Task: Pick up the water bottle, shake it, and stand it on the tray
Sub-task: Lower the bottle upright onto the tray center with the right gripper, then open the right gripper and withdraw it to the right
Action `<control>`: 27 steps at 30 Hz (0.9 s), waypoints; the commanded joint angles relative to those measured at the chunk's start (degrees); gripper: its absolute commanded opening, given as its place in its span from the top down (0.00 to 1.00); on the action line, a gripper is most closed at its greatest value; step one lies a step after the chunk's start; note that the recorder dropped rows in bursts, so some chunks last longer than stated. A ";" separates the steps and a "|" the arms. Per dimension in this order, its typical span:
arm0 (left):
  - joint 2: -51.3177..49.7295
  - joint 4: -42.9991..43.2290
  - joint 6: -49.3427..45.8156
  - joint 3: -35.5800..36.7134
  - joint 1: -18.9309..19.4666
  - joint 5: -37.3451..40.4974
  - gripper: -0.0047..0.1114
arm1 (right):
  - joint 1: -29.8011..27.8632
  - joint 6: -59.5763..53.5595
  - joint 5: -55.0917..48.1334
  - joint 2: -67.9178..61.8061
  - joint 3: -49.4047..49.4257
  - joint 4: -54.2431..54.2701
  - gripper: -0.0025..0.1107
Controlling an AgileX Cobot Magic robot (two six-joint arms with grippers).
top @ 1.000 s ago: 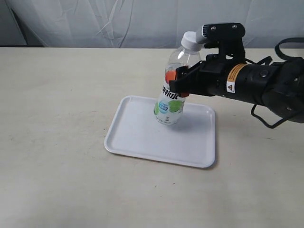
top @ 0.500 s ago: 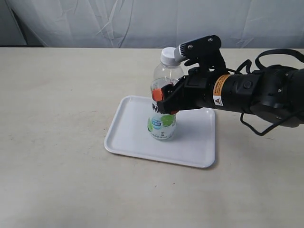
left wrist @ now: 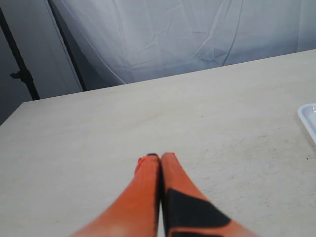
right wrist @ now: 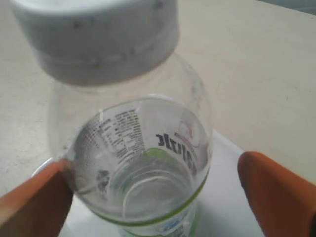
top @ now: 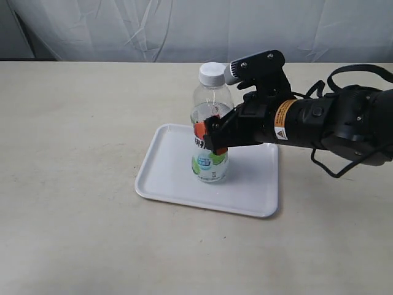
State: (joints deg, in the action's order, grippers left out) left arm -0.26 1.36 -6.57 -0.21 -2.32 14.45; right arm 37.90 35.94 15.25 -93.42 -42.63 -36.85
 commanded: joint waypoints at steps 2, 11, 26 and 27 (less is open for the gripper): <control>0.26 0.02 0.13 0.21 -0.02 -0.77 0.96 | 0.35 1.14 -1.76 0.27 0.15 -0.05 0.20; 0.26 0.02 -0.01 0.21 -0.02 -0.77 0.96 | 5.48 1.14 -7.23 4.19 0.15 -0.17 0.20; 0.26 0.02 0.00 0.21 -0.02 -0.77 0.96 | 5.60 1.14 -35.52 15.23 0.15 4.52 0.99; 0.26 0.02 0.00 0.21 -0.02 -0.77 0.96 | 5.60 0.99 -37.63 16.14 0.15 5.70 0.96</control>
State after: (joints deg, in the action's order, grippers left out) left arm -0.26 1.36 -6.57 -0.21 -2.32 14.45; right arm 43.52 37.12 -16.04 -79.96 -42.53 -33.38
